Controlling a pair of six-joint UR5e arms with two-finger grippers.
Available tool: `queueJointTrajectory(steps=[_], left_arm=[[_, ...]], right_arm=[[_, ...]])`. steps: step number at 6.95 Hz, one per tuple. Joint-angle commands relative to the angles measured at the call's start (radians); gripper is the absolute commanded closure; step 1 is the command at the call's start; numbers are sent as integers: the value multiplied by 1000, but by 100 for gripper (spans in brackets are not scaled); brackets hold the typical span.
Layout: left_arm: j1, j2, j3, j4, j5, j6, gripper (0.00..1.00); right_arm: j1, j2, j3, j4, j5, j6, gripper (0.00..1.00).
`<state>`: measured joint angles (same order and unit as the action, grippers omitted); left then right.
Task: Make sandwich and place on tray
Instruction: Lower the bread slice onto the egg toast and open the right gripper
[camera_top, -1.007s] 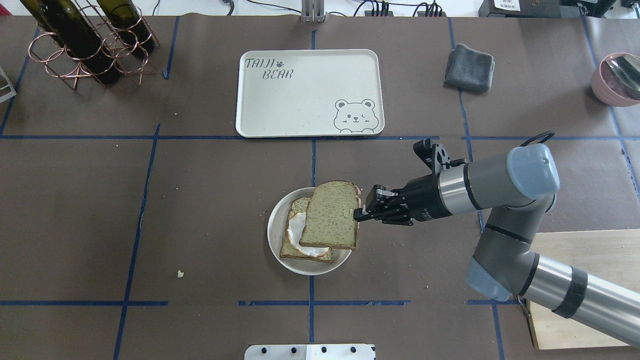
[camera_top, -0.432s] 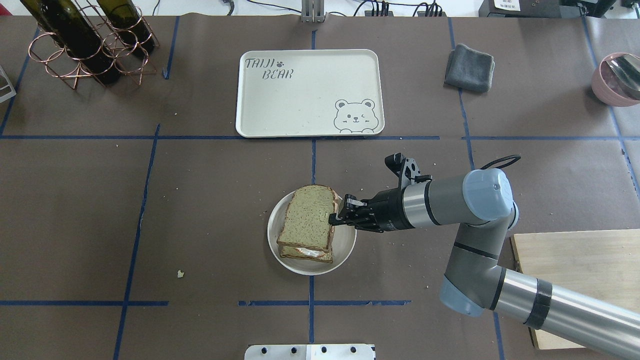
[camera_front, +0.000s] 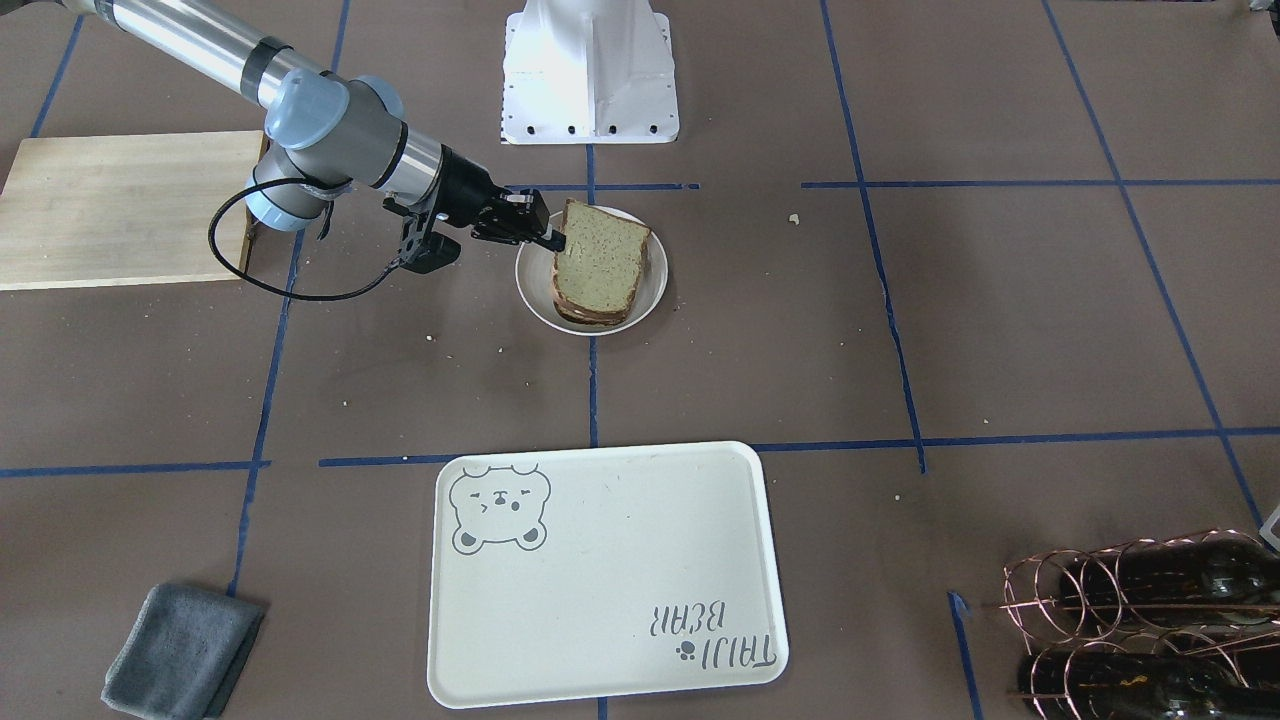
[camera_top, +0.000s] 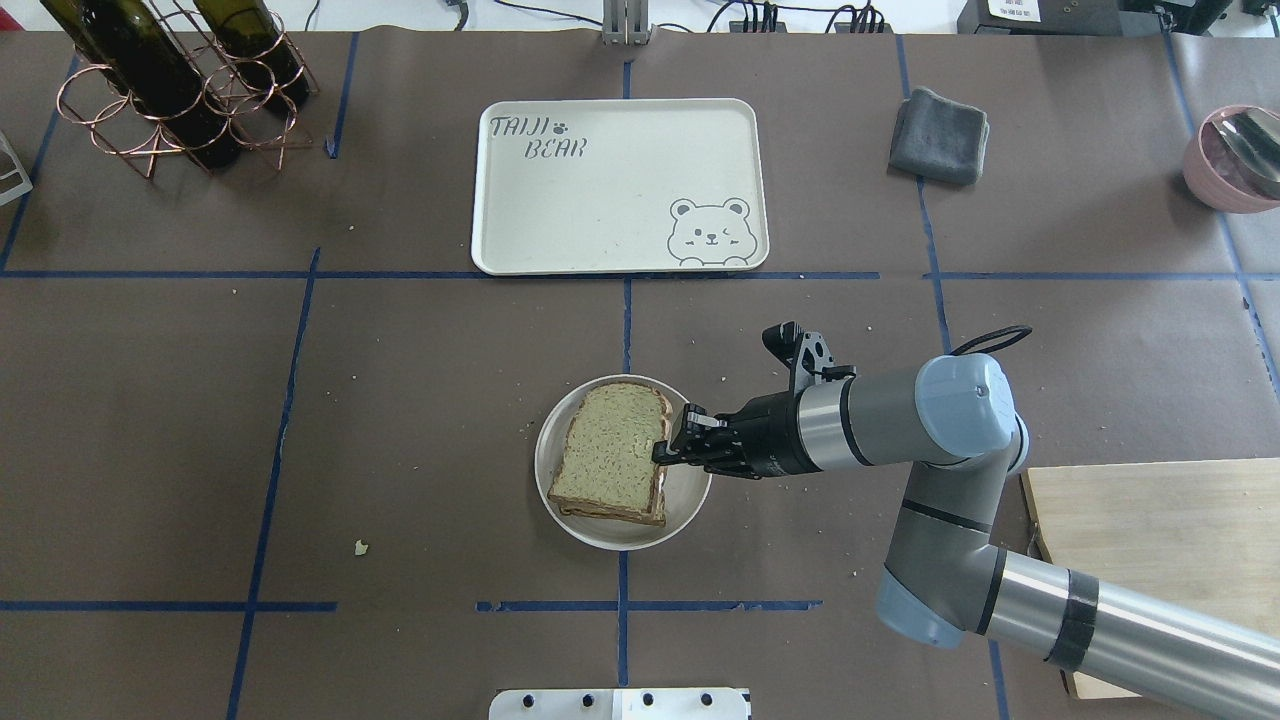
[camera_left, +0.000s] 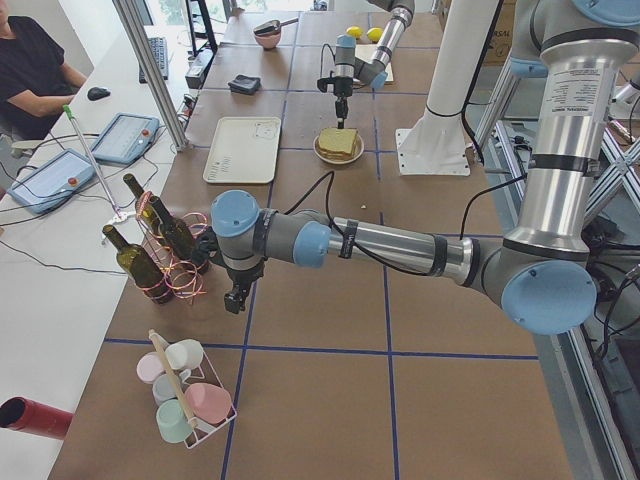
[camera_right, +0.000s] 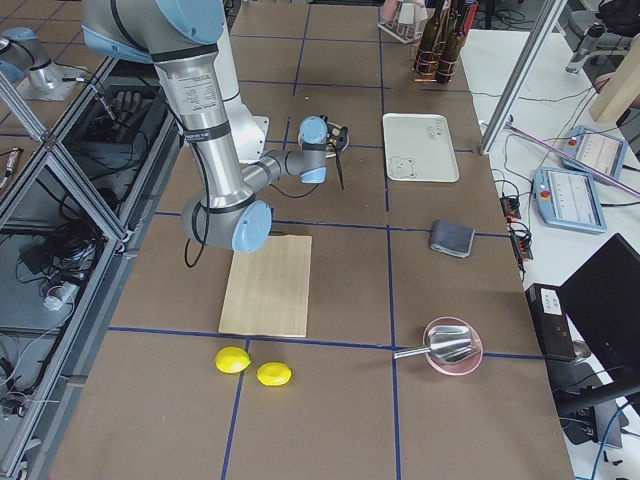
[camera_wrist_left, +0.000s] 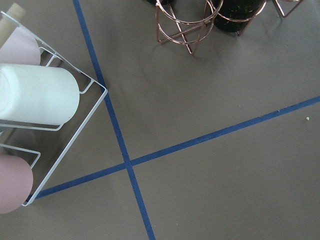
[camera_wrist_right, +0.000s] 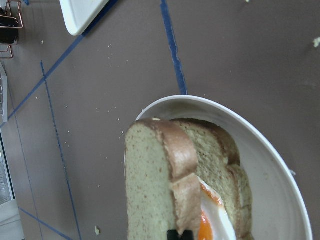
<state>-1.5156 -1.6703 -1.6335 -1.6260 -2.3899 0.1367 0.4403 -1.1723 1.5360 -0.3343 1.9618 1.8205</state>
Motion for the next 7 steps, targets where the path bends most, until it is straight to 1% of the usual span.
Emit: queueJointTrajectory(steps=[1, 2, 3, 4, 5, 6, 7], left_arm=[[0, -2, 1, 0, 0, 0, 0], [0, -2, 1, 0, 0, 0, 0], [0, 0, 0, 0, 0, 1, 0], [2, -3, 0, -6, -2, 1, 0], [5, -5, 1, -46, -11, -27, 0], [62, -6, -6, -102, -61, -137, 0], [142, -6, -17, -220, -69, -269, 0]], right_arm=[[-3, -3, 3, 3, 6, -4, 100], [-3, -4, 3, 3, 6, -6, 43], [0, -10, 3, 3, 9, -7, 15], [5, -15, 3, 3, 18, -6, 1], [18, -30, 15, 3, 46, -4, 0], [70, -53, 45, -18, 95, -1, 0], [168, -69, 49, -76, 211, -1, 0]])
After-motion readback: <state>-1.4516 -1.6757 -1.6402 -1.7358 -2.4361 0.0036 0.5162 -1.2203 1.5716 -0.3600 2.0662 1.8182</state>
